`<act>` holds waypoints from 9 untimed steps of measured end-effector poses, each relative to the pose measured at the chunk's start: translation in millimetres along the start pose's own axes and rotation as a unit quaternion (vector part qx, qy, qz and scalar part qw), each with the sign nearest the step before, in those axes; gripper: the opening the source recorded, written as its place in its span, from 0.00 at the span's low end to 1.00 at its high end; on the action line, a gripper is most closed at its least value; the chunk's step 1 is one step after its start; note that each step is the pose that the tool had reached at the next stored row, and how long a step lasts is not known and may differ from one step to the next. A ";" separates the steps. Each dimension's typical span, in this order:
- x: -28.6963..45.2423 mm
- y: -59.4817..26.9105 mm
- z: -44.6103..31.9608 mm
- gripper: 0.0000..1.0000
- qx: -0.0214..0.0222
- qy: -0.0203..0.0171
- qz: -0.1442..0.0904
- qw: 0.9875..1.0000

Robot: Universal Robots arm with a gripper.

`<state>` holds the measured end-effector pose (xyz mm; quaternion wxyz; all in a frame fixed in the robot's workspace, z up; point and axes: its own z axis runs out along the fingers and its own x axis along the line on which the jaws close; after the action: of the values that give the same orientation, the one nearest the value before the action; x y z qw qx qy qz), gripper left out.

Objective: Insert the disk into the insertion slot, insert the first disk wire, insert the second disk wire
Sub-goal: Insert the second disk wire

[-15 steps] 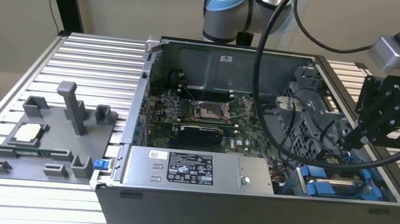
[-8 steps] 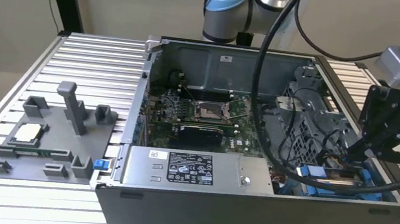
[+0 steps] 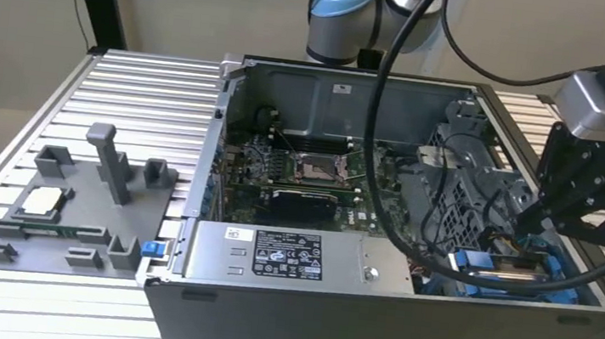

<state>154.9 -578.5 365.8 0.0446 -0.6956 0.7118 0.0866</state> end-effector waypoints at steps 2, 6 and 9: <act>0.8 0.0 -0.2 0.00 0.001 -0.017 -0.001 1.000; 16.2 -0.1 -3.0 0.00 0.001 -0.019 -0.001 1.000; 20.5 2.6 -0.9 0.00 0.002 -0.019 -0.002 1.000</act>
<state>151.8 -598.8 363.1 0.0602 -0.6948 0.7099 0.0983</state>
